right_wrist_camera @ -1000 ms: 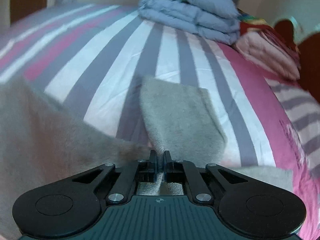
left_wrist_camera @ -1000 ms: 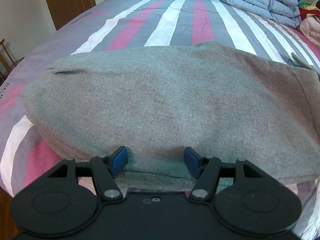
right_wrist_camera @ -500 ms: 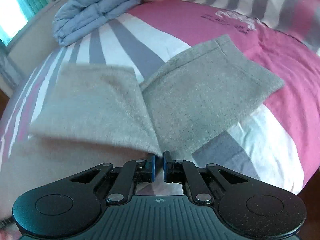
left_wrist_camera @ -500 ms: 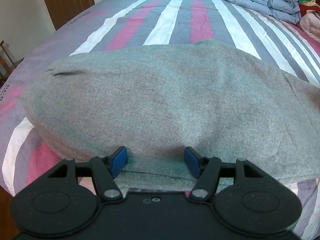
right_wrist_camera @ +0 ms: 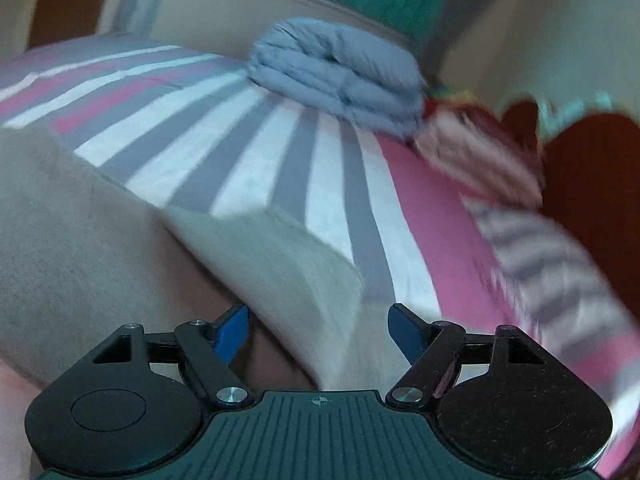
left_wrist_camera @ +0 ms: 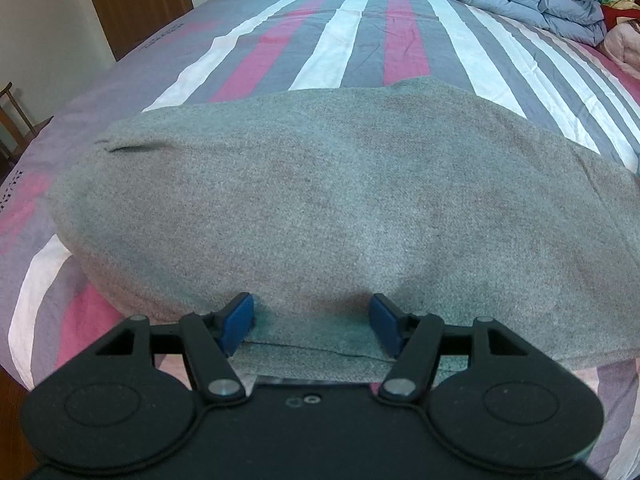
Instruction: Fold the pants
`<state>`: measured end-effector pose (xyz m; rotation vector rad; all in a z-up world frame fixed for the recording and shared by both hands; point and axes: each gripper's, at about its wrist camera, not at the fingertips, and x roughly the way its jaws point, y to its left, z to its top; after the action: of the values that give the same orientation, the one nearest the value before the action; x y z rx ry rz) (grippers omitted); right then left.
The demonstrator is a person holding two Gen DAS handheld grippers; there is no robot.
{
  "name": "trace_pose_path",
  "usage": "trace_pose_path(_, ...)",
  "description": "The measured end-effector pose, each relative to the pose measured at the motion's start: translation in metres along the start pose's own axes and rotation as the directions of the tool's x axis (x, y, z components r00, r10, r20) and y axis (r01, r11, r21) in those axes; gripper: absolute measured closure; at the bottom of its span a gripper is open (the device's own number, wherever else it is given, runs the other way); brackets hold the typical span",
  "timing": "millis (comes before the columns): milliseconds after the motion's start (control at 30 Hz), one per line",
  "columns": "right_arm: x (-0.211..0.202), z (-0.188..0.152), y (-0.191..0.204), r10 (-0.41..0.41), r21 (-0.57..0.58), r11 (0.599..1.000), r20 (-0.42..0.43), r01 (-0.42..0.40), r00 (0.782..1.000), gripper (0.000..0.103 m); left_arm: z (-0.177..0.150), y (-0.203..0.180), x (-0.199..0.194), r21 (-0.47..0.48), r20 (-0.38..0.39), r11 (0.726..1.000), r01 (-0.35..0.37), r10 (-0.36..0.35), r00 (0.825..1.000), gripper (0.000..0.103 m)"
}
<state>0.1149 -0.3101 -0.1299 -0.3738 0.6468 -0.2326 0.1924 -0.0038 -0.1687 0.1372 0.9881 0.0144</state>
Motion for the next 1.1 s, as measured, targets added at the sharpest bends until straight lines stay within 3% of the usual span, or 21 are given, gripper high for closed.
trace_pose_path(67, 0.017, 0.004, 0.019, 0.009, -0.08, 0.997, 0.017, -0.007, 1.0, 0.027, 0.0, 0.0, 0.0, -0.002, 0.002, 1.0, 0.001, -0.001, 1.0, 0.047)
trace_pose_path(133, 0.025, 0.011, 0.035, 0.018, -0.149, 0.989, 0.027, -0.013, 0.999, 0.055, -0.001, 0.0, 0.0, -0.002, 0.005, 1.0, 0.001, -0.001, 1.0, 0.046)
trace_pose_path(167, 0.034, 0.013, 0.039, 0.031, -0.16, 0.987, 0.016, -0.028, 0.999, 0.086, -0.001, 0.0, 0.0, -0.002, 0.006, 1.0, 0.001, -0.001, 1.0, 0.046)
trace_pose_path(200, 0.039, 0.016, 0.041, 0.054, -0.153, 0.987, -0.005, -0.054, 0.999, 0.095, -0.001, 0.0, -0.001, -0.002, 0.007, 1.0, 0.0, 0.0, 1.0, 0.046)
trace_pose_path(267, 0.047, 0.018, 0.038, 0.076, -0.101, 0.992, -0.017, -0.077, 0.997, 0.095, -0.002, 0.001, -0.001, -0.002, 0.007, 1.0, 0.002, -0.002, 1.0, 0.046)
trace_pose_path(333, 0.042, 0.024, 0.015, 0.115, 0.048, 0.992, -0.02, -0.114, 0.993, 0.095, -0.002, 0.001, -0.001, -0.001, 0.007, 1.0, 0.004, -0.004, 1.0, 0.046)
trace_pose_path(467, 0.017, 0.023, -0.056, 0.139, 0.362, 0.921, 0.031, -0.141, 0.99, 0.095, -0.002, 0.002, -0.001, -0.001, 0.01, 1.0, 0.002, -0.002, 1.0, 0.046)
trace_pose_path(567, 0.005, -0.008, -0.122, 0.12, 0.605, 0.789, 0.02, -0.108, 0.993, 0.095, -0.002, 0.0, -0.001, -0.001, 0.01, 1.0, -0.006, 0.006, 1.0, 0.046)
trace_pose_path(667, 0.009, -0.066, -0.159, 0.131, 0.745, 0.667, -0.081, -0.027, 0.988, 0.095, -0.001, -0.001, -0.002, -0.001, 0.008, 1.0, -0.017, 0.017, 1.0, 0.045)
trace_pose_path(733, 0.02, -0.107, -0.174, 0.18, 0.82, 0.573, -0.144, 0.015, 0.973, 0.096, -0.001, -0.003, -0.002, 0.003, 0.004, 1.0, -0.028, 0.028, 1.0, 0.045)
trace_pose_path(800, 0.025, -0.139, -0.184, 0.265, 0.89, 0.456, -0.125, -0.01, 0.956, 0.095, 0.0, -0.005, -0.002, 0.006, 0.001, 0.999, -0.041, 0.041, 0.999, 0.044)
trace_pose_path(867, 0.024, -0.151, -0.189, 0.293, 0.925, 0.376, -0.057, -0.06, 0.954, 0.095, 0.001, -0.006, -0.001, 0.005, 0.0, 0.999, -0.054, 0.054, 0.999, 0.043)
trace_pose_path(1000, 0.033, -0.17, -0.198, 0.38, 0.972, 0.182, 0.069, -0.148, 0.923, 0.094, 0.001, -0.009, -0.001, 0.0, -0.003, 0.997, -0.079, 0.079, 0.997, 0.043)
trace_pose_path(1067, 0.038, -0.176, -0.205, 0.38, 0.981, 0.125, 0.09, -0.148, 0.92, 0.094, 0.002, -0.011, -0.001, 0.0, -0.004, 0.996, -0.088, 0.088, 0.996, 0.042)
trace_pose_path(1100, 0.043, -0.172, -0.207, 0.374, 0.981, 0.129, 0.089, -0.147, 0.923, 0.094, 0.002, -0.011, -0.001, 0.0, -0.005, 0.996, -0.09, 0.09, 0.996, 0.042)
